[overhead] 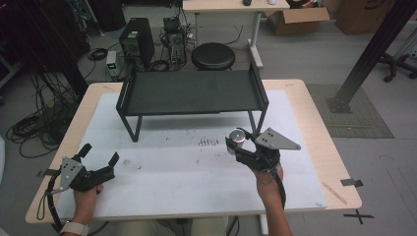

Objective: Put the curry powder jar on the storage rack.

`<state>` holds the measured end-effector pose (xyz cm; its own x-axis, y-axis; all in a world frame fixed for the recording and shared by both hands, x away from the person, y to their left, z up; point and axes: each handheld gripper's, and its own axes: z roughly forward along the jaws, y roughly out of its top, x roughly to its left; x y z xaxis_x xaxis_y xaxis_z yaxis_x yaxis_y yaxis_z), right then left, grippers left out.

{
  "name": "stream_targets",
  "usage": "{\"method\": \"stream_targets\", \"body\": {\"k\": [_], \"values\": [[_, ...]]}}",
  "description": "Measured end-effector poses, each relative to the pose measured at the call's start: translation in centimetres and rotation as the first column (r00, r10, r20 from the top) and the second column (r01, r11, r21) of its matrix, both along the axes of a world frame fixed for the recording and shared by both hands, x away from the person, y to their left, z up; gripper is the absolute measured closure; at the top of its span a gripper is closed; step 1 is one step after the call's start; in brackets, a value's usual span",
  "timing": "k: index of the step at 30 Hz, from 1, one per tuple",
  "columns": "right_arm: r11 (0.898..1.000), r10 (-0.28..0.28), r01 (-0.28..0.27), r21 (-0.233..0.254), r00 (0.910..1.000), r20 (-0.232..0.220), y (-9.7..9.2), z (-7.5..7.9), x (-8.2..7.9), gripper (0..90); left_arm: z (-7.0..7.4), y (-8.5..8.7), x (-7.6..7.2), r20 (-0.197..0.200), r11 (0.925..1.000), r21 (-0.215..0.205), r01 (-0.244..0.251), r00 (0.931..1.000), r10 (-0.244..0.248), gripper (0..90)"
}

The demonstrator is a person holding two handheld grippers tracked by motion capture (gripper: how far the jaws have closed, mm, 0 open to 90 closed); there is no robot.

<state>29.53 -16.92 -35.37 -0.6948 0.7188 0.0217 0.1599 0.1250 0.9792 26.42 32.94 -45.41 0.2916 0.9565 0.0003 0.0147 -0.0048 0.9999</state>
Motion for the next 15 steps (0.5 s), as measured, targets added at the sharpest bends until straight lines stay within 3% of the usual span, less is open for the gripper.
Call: {"method": "stream_targets", "body": {"k": [15], "values": [[0.999, 0.052, -0.052, -0.003, 0.9985, 0.019, 2.3, 3.4, 2.0, 48.8, 0.0, 0.0, 0.0, 0.003, 1.0, -0.002, -0.001, 1.0, 0.001, 0.2]]}}
